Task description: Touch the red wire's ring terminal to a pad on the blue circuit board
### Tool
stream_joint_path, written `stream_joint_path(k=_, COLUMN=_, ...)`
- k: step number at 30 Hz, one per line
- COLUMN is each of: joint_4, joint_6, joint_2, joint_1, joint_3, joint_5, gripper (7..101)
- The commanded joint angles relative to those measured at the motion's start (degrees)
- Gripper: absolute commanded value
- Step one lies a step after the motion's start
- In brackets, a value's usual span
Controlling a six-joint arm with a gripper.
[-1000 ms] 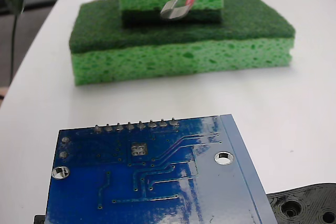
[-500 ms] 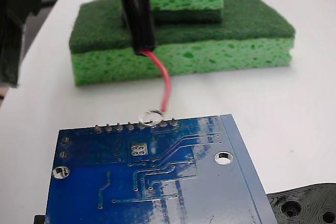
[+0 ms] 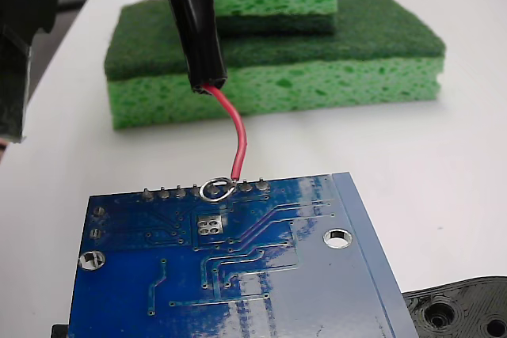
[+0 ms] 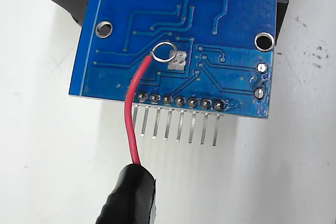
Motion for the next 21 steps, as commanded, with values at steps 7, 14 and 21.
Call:
stream_joint_path(k=7, joint_4=-0.2, joint_6=0.0, joint_2=-0.6, joint_1=0.1, joint_3=-0.4, joint_5=-0.2, gripper=100.3)
stream_joint_path(k=14, joint_4=-0.4, joint_6=0.0, joint_2=-1.1, joint_1=0.1, joint_3=-0.5, joint_5=-0.1, gripper=100.3)
stream_joint_path(k=21, joint_4=-0.4, joint_6=-0.4, joint_2=-2.1, joint_1=0.6, joint_3=-1.1, joint_5=-0.4, gripper=100.3)
